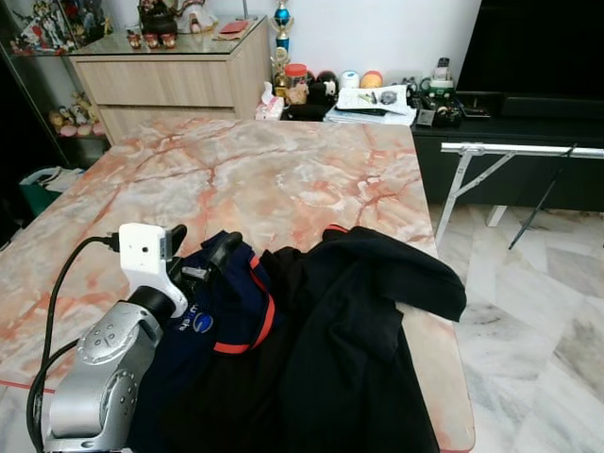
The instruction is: Hang hanger
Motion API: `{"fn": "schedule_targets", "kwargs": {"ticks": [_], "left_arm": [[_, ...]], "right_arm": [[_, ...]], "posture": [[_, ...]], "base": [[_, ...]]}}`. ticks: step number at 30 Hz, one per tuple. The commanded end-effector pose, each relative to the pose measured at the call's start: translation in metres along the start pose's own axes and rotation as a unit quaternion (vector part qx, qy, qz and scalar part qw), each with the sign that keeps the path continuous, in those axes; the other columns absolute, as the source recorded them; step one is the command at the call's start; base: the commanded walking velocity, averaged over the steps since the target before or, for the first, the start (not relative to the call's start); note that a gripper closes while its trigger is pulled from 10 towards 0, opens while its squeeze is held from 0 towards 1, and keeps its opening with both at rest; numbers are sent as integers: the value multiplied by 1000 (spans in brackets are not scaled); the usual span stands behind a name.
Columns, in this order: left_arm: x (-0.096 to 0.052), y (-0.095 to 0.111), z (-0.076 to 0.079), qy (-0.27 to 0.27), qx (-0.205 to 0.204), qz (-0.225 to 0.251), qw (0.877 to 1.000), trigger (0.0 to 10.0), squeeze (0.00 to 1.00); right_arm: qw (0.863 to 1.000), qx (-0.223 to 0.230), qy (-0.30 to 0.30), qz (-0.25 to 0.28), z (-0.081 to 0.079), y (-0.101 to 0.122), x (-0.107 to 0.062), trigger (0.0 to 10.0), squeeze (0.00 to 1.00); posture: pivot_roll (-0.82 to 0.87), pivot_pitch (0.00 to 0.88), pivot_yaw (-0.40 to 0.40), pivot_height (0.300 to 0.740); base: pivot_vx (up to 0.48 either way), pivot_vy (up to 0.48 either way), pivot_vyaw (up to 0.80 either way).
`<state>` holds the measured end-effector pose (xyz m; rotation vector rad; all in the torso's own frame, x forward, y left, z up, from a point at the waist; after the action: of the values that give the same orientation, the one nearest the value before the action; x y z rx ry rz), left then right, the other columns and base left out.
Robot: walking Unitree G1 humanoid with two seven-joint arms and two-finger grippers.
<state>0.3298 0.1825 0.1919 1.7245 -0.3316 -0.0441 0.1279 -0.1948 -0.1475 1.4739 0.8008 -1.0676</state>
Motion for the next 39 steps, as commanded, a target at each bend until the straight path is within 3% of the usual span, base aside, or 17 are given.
{"fn": "schedule_targets", "kwargs": {"ticks": [1, 39], "left_arm": [[2, 5, 2, -3, 8, 10, 1000, 10000, 0], [3, 7, 2, -6, 21, 16, 1000, 10000, 0]], "right_arm": [[999, -2, 4, -45, -4, -30, -3, 10000, 0], [999, 14, -8, -32, -2, -28, -3, 10000, 0]], "posture": [[130, 52, 58, 740], [115, 71, 57, 740]], "base": [[0, -431, 0], [0, -471, 0]]}}
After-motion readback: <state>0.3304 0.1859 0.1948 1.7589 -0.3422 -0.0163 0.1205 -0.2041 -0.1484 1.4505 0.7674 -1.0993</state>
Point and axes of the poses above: a point about 5 cm out from each wrist's last joint towards the gripper, its own x axis pointing out of the wrist towards the gripper, its own y axis along the axis of the wrist's last joint, z = x × y, the point moved 4 cm from there along x, pointing out of the wrist towards the gripper, and after that the axes turned 14 degrees about x, right-handed, at the moved point
